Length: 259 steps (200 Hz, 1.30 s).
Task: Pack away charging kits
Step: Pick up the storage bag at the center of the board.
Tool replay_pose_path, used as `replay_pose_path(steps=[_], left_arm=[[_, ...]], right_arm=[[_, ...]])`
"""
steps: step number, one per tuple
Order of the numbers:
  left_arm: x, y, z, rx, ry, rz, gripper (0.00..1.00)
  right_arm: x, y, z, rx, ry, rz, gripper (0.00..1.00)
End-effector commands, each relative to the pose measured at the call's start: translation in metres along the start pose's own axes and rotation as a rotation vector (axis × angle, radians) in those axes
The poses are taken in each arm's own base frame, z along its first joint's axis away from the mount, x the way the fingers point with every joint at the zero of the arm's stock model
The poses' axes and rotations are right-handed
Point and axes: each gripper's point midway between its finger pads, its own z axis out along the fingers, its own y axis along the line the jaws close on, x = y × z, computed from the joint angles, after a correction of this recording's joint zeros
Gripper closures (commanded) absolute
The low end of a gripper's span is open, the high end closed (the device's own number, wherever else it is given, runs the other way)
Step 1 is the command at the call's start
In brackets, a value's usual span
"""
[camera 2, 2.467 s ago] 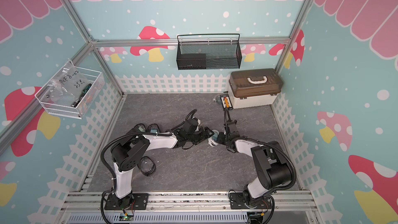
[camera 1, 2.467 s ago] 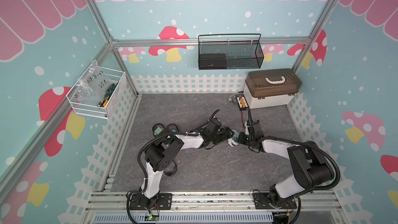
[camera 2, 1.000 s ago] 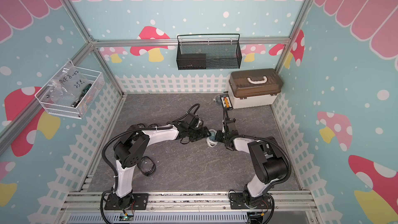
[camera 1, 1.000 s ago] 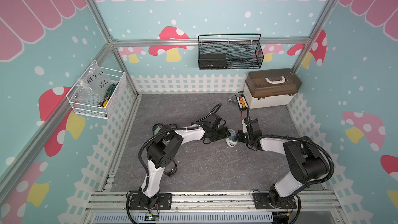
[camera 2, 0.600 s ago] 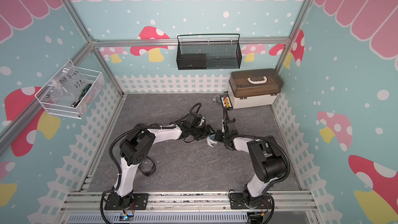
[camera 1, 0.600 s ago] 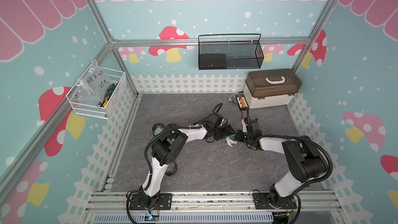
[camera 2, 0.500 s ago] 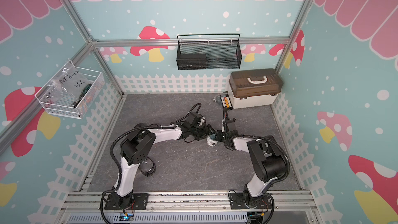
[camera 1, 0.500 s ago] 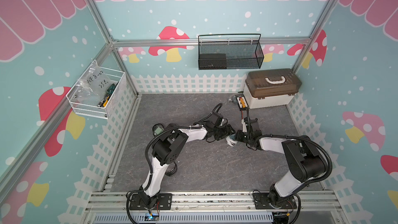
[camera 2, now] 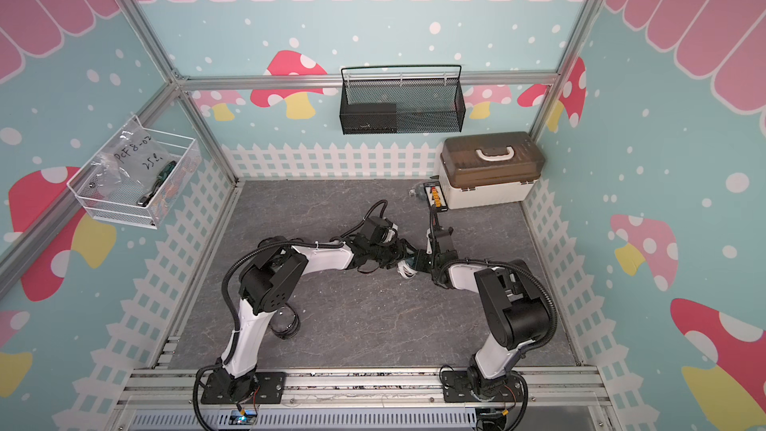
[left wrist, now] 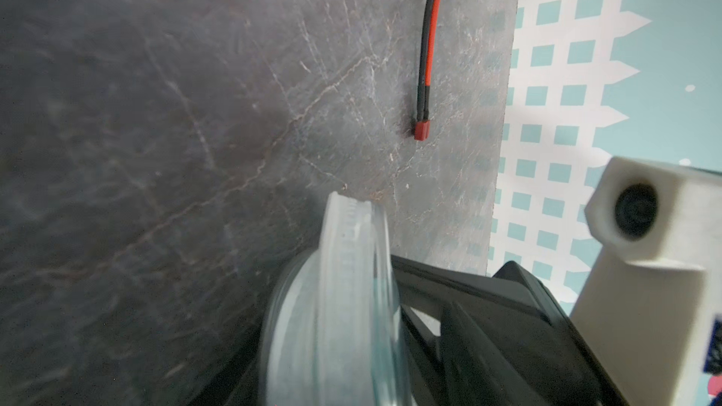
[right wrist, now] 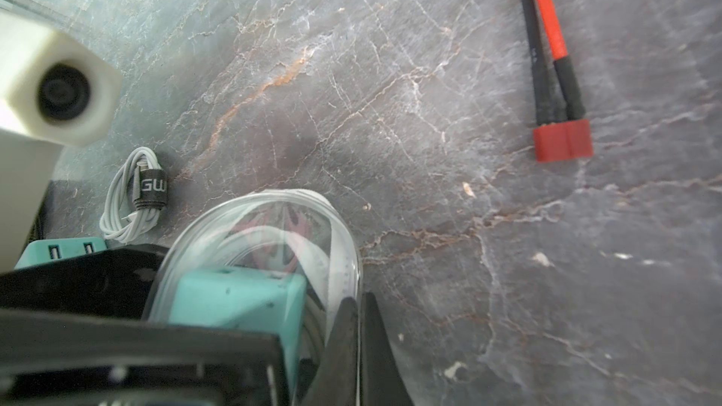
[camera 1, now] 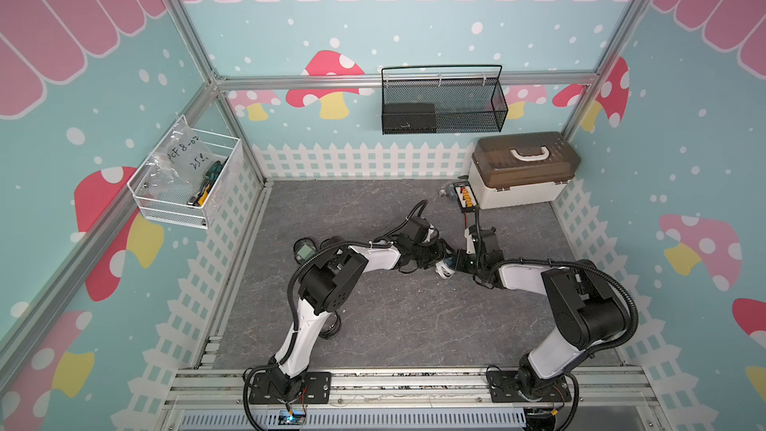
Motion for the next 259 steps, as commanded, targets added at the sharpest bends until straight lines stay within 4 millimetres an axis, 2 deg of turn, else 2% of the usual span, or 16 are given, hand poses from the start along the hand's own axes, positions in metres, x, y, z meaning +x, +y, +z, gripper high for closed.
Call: replay_pose_path(steps=[1,28,62,94,129,152,162,187,212,228,239,247,259], left_arm=[[0.026,0.064,0.018,-0.154,0.076,-0.104,0.42],[0.028,0.070,0.020,-0.160,0.087,-0.108,0.51],[0.030,0.074,0.022,-0.165,0.099,-0.114,0.72],[0.030,0.071,0.019,-0.162,0.097,-0.104,0.82],[0.025,0.052,0.009,-0.127,0.075,-0.064,0.91],[0.018,0.029,-0.005,-0.091,0.040,-0.012,0.97],[0.012,0.014,-0.015,-0.065,0.010,0.023,1.00],[-0.001,-0.023,-0.050,-0.025,-0.093,0.114,1.00],[-0.010,-0.076,-0.099,0.106,-0.234,0.230,1.00],[-0.011,-0.111,-0.138,0.193,-0.336,0.328,1.00],[-0.009,-0.133,-0.167,0.231,-0.413,0.407,1.00],[-0.007,-0.149,-0.188,0.249,-0.479,0.475,1.00],[-0.002,-0.167,-0.221,0.245,-0.581,0.562,1.00]], right_arm=[[0.024,0.001,0.005,-0.009,0.083,0.008,1.00],[0.022,0.002,0.004,-0.011,0.078,0.009,1.00],[0.019,0.003,0.003,-0.015,0.070,0.010,1.00],[0.017,0.005,0.000,-0.017,0.062,0.007,1.00],[0.005,0.013,-0.017,-0.025,0.035,-0.006,1.00],[-0.008,0.022,-0.041,-0.026,-0.007,-0.028,0.92],[-0.013,0.025,-0.052,-0.026,-0.029,-0.037,0.86],[-0.024,0.032,-0.081,-0.029,-0.083,-0.053,0.70],[-0.039,0.050,-0.114,-0.085,-0.161,-0.077,0.66],[-0.050,0.070,-0.141,-0.144,-0.243,-0.096,0.59],[-0.056,0.084,-0.161,-0.175,-0.318,-0.105,0.48],[-0.058,0.101,-0.176,-0.222,-0.374,-0.135,0.41],[-0.059,0.125,-0.198,-0.265,-0.439,-0.201,0.37]])
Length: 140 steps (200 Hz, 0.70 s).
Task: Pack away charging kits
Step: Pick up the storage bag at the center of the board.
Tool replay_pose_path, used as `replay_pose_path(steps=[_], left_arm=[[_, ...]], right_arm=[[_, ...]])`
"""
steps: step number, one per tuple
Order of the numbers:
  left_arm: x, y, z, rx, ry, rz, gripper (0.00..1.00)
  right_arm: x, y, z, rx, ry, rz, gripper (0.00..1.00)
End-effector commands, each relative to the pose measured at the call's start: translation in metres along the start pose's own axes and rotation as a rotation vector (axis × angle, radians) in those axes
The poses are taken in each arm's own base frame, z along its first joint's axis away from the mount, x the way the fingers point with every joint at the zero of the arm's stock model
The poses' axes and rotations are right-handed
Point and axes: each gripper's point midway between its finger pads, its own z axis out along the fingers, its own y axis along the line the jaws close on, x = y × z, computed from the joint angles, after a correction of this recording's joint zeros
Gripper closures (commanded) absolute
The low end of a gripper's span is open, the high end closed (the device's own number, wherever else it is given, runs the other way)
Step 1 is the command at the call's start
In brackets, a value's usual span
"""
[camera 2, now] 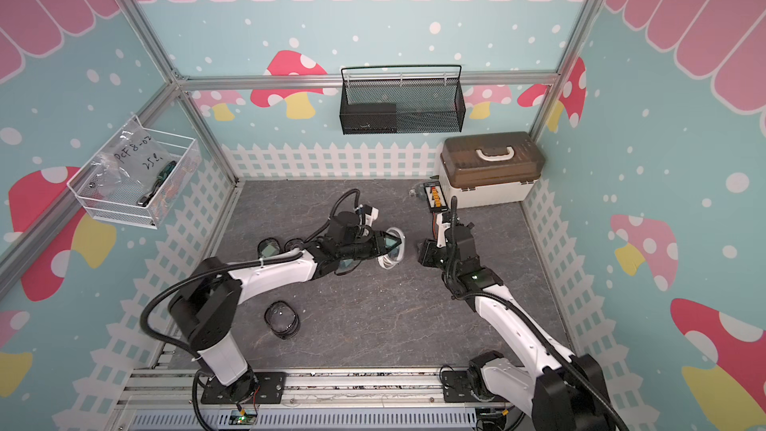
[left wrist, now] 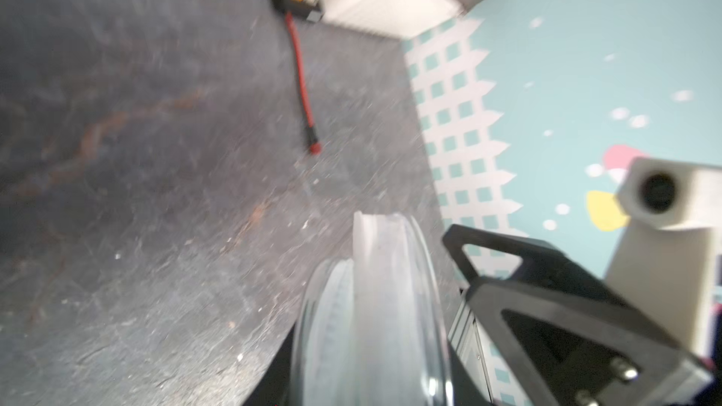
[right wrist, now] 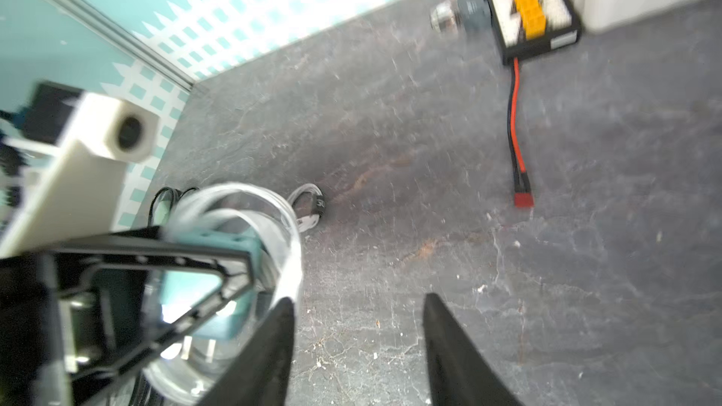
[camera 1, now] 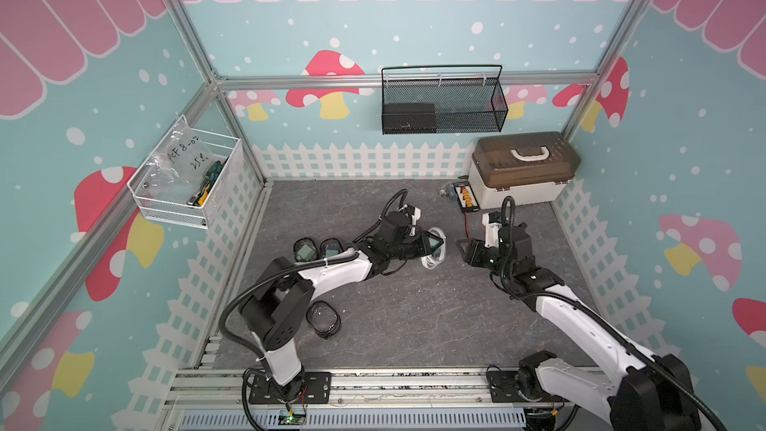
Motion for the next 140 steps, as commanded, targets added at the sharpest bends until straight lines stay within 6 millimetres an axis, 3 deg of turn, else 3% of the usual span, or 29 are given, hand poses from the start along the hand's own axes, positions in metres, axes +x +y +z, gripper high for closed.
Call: replay_pose_path(steps=[1,35,53,67,100,140], left_arm=[[-0.045,-0.062,-0.050,0.075,-0.258,0.245,1.00],[-0.067,-0.119,-0.133,0.088,-0.510,0.477,1.00],[-0.064,-0.148,-0.169,0.160,-0.593,0.587,1.00],[-0.060,-0.166,-0.192,0.213,-0.635,0.661,1.00],[-0.049,-0.193,-0.231,0.313,-0.707,0.795,1.00],[-0.047,-0.211,-0.259,0.364,-0.776,0.869,1.00]], right_arm=[[-0.022,0.045,-0.028,-0.082,-0.128,-0.085,0.37],[-0.023,0.107,-0.051,-0.223,-0.095,-0.211,0.34],[-0.016,0.143,-0.062,-0.391,-0.151,-0.257,0.29],[-0.011,0.170,-0.075,-0.498,-0.215,-0.318,0.36],[-0.002,0.225,-0.116,-0.728,-0.358,-0.446,0.49],[0.009,0.270,-0.134,-0.810,-0.422,-0.570,0.60]])
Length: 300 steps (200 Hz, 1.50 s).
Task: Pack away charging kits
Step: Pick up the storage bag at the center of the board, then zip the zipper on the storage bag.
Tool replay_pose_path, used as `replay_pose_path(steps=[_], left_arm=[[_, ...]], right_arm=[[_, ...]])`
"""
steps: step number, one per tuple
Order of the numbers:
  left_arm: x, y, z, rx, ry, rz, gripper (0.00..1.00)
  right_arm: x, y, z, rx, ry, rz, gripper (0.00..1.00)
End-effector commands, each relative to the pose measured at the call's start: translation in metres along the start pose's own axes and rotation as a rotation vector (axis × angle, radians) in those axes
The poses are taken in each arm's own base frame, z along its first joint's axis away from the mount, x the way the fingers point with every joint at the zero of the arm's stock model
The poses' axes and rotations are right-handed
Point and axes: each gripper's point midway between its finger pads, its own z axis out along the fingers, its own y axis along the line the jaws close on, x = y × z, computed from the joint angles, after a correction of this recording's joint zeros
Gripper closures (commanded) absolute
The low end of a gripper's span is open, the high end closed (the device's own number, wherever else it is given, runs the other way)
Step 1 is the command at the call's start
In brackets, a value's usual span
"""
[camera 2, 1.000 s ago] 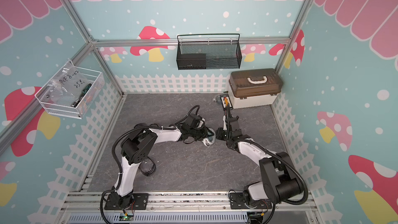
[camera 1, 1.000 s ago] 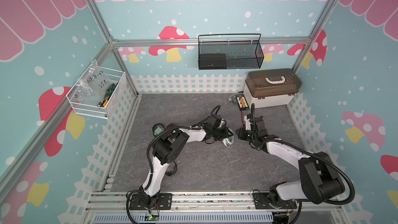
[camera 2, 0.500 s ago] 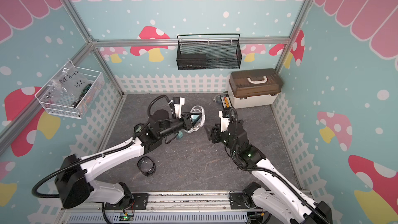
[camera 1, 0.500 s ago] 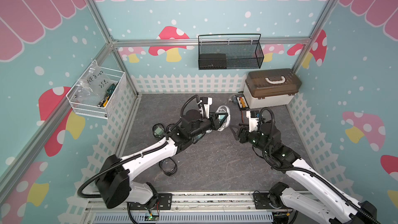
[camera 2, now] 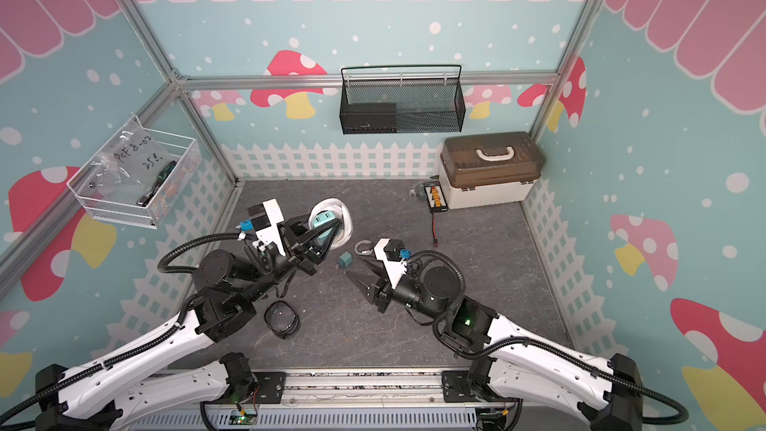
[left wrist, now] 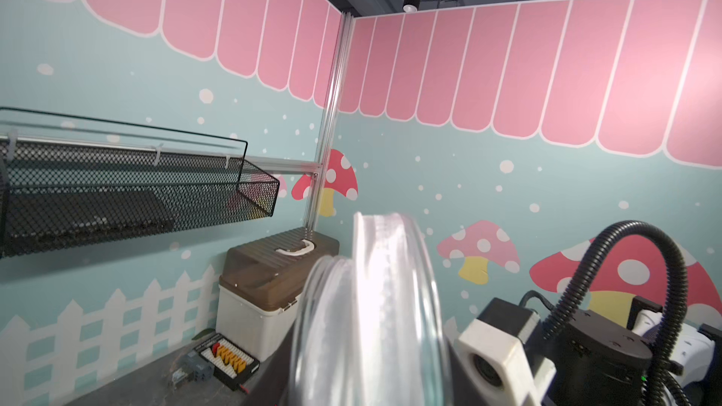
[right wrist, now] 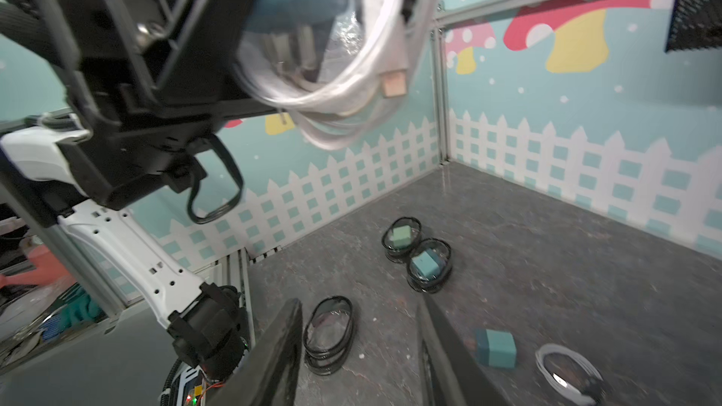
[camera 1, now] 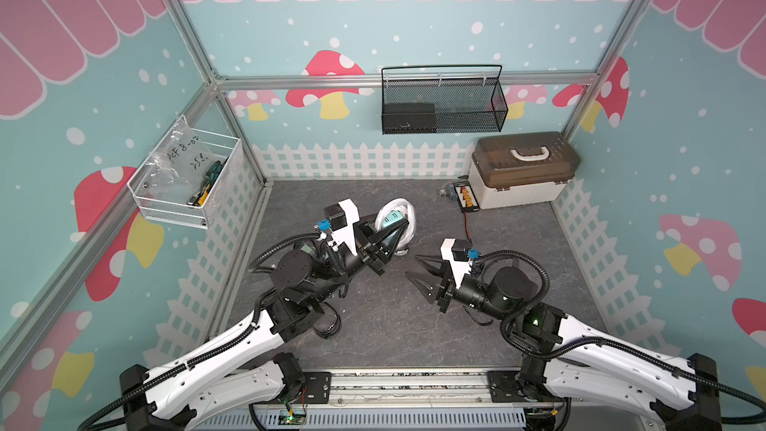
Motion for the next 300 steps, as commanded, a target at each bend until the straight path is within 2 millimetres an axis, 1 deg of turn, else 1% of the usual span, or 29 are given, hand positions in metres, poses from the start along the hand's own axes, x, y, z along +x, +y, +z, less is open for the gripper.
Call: replay_pose_path(steps=[1,15,34,44,74,97,119,149,189,229,270,300], left_arm=[[-0.024,-0.012,-0.008,0.041,-0.085,0.104,1.00],[-0.026,-0.012,-0.007,0.041,-0.093,0.107,1.00],[-0.026,-0.007,-0.003,0.017,-0.092,0.089,1.00],[-0.024,-0.003,-0.001,-0.003,-0.090,0.076,1.00],[-0.017,0.000,0.002,-0.013,-0.084,0.067,1.00],[-0.014,0.000,0.002,-0.012,-0.088,0.055,1.00],[-0.013,0.002,0.002,-0.018,-0.088,0.052,1.00],[-0.009,0.003,0.004,-0.021,-0.084,0.046,1.00],[-0.004,0.006,0.004,-0.031,-0.083,0.041,1.00],[0.000,0.011,0.003,-0.054,-0.089,0.040,1.00],[0.001,0.009,0.002,-0.045,-0.093,0.030,1.00],[0.004,0.011,0.001,-0.049,-0.092,0.029,1.00]], right_arm=[[-0.036,0.023,0.008,-0.040,-0.125,-0.136,0.60],[-0.042,0.032,0.013,-0.043,-0.151,-0.168,0.63],[-0.051,0.035,0.021,-0.038,-0.174,-0.186,0.66],[-0.055,0.033,0.025,-0.020,-0.189,-0.185,0.68],[-0.064,0.026,0.031,0.029,-0.214,-0.180,0.71],[-0.067,0.019,0.034,0.071,-0.217,-0.162,0.73],[-0.067,0.015,0.037,0.094,-0.215,-0.155,0.73],[-0.067,0.019,0.042,0.072,-0.217,-0.150,0.73],[-0.071,0.018,0.049,0.084,-0.224,-0.141,0.74],[-0.074,0.020,0.051,0.072,-0.234,-0.131,0.76],[-0.077,0.009,0.051,0.136,-0.240,-0.113,0.76],[-0.082,0.006,0.049,0.159,-0.253,-0.097,0.81]])
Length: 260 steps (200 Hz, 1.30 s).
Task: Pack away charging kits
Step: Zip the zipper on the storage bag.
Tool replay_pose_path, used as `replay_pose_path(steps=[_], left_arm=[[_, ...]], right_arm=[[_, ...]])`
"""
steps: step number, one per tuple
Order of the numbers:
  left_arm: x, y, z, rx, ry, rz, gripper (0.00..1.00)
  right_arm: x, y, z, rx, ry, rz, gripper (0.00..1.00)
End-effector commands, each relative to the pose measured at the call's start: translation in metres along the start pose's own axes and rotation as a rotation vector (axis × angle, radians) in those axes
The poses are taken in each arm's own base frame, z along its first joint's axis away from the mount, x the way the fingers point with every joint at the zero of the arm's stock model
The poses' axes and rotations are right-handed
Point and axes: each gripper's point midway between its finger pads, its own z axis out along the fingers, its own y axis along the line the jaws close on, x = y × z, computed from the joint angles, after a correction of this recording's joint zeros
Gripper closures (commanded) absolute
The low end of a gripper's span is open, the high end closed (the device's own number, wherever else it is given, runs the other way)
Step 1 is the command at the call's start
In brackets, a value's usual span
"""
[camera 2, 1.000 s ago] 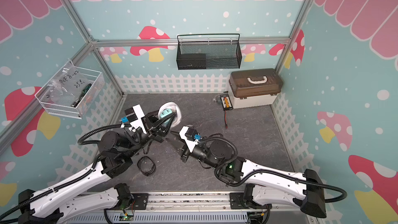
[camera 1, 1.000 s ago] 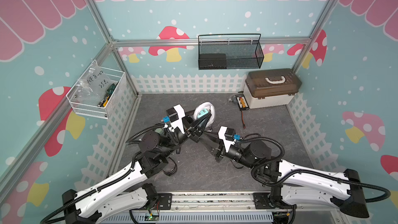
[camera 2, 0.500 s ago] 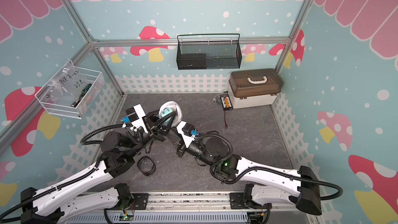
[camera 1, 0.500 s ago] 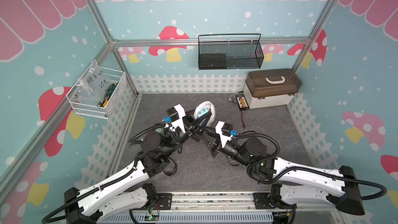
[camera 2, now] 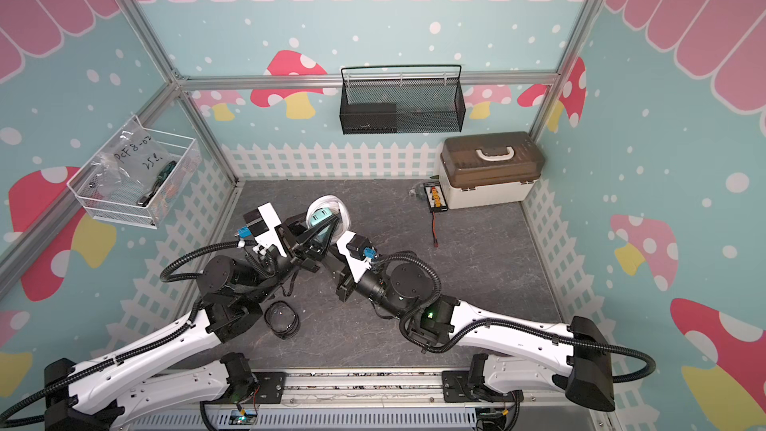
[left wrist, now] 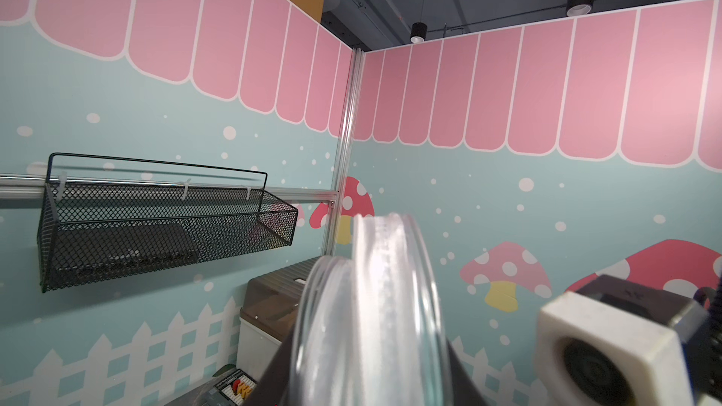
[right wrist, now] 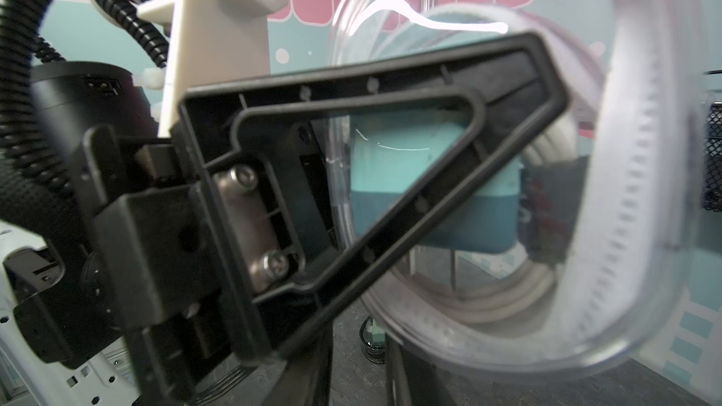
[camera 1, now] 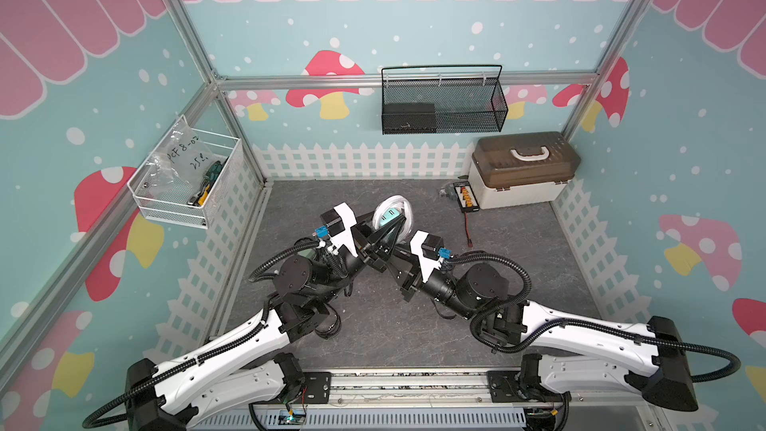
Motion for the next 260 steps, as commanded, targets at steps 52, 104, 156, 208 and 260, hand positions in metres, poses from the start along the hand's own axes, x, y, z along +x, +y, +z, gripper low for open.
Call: replay_pose_path(steps=[52,104,156,208,260], left_arm=[[0.002,0.001,-0.004,-0.003,-0.031,-0.023,1.00],[0.004,0.004,-0.004,-0.017,-0.046,-0.043,1.00],[-0.009,0.017,-0.015,-0.086,-0.083,-0.089,1.00],[-0.030,0.045,-0.031,-0.130,-0.136,-0.189,1.00],[-0.029,0.045,-0.035,-0.095,-0.155,-0.248,1.00]], right_arm=[[-0.040,-0.006,0.002,0.043,-0.108,0.056,0.83],[-0.042,-0.007,0.005,0.053,-0.111,0.073,0.96],[-0.021,-0.016,0.001,0.101,-0.069,0.048,1.00],[0.007,-0.041,-0.023,0.222,-0.016,-0.030,1.00],[0.008,-0.043,-0.026,0.229,-0.007,-0.075,1.00]])
